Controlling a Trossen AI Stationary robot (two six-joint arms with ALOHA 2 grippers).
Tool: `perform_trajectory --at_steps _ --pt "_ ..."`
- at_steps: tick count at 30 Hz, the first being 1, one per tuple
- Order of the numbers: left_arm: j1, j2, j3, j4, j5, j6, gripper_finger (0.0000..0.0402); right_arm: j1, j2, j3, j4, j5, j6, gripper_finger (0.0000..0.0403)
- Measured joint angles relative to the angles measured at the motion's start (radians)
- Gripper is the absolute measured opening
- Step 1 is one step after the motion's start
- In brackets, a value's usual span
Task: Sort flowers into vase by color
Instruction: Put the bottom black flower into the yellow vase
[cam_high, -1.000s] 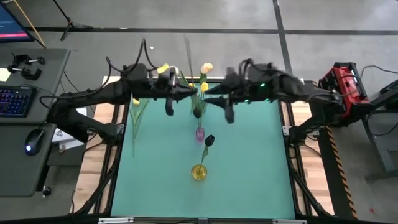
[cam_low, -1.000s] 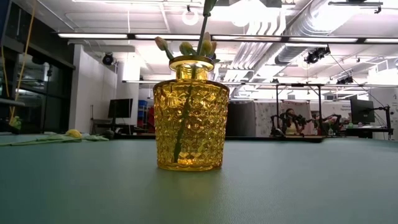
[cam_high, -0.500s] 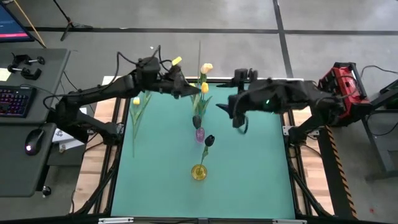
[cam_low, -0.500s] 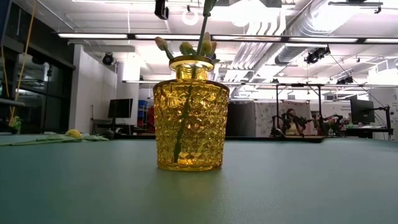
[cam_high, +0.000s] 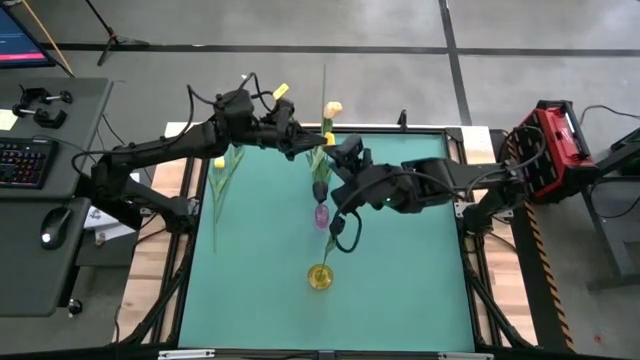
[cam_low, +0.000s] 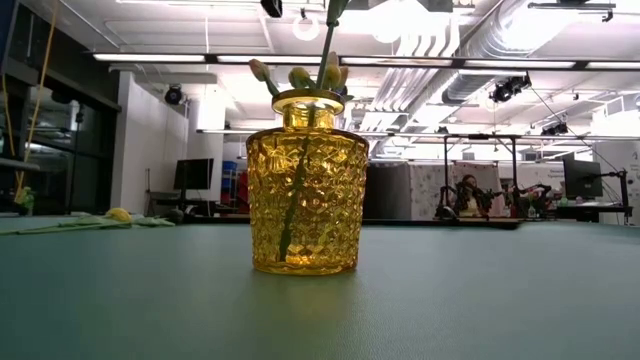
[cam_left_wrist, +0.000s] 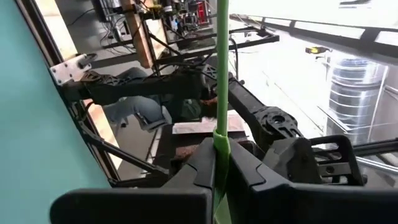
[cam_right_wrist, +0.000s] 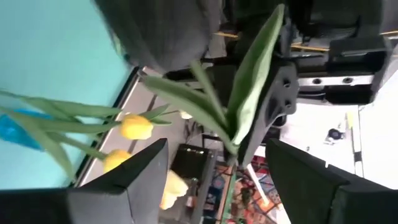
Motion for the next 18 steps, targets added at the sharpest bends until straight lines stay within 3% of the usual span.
perform_trajectory --at_steps 9,18 --pt "-0.035 -0.001 0.000 0.000 0.001 0.000 0.0000 -0.008 0.002 0.000 0.075 -0.108 -0.083 0.0250" --pt "-0.034 -0.001 0.000 0.000 0.000 0.000 0.0000 -0.009 0.026 0.000 0.084 -0.117 -0.087 0.0241"
